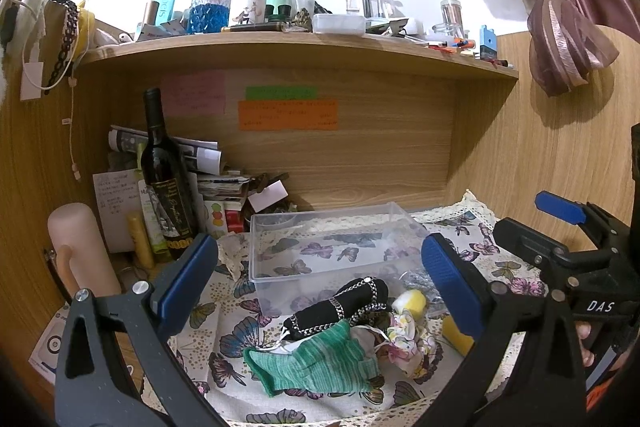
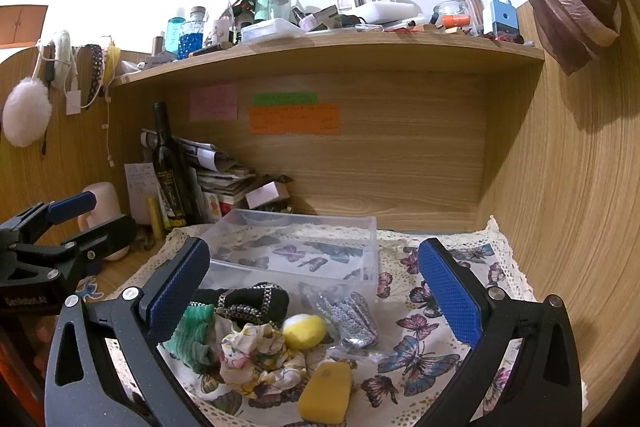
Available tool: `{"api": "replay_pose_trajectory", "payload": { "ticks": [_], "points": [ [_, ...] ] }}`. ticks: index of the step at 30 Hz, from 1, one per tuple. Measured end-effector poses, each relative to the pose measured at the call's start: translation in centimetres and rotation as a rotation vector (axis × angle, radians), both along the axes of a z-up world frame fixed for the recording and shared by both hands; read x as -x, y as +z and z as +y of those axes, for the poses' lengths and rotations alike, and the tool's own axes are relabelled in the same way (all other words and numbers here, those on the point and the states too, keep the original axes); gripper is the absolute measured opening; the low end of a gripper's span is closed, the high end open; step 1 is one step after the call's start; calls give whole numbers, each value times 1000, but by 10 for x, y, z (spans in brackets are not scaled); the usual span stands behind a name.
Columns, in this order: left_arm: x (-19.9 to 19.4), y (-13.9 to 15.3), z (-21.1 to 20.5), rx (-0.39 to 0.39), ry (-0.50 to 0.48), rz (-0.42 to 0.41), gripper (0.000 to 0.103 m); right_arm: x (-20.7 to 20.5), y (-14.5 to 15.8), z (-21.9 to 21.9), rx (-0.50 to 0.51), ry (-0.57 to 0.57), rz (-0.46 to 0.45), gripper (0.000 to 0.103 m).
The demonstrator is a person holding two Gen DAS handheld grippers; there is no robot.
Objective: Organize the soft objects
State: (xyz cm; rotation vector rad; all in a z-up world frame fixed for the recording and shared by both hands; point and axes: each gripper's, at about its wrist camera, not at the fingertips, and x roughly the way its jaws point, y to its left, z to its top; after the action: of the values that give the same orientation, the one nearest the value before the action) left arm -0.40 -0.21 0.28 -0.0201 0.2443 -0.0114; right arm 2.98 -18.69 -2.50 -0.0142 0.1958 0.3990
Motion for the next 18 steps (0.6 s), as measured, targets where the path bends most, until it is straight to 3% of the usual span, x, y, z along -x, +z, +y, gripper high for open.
{"api": "replay_pose_trajectory", "payload": {
  "ticks": [18],
  "points": [
    [0,0,-1,1,3,-2,103,3,2,5,9,17,-9,103]
  ]
}}
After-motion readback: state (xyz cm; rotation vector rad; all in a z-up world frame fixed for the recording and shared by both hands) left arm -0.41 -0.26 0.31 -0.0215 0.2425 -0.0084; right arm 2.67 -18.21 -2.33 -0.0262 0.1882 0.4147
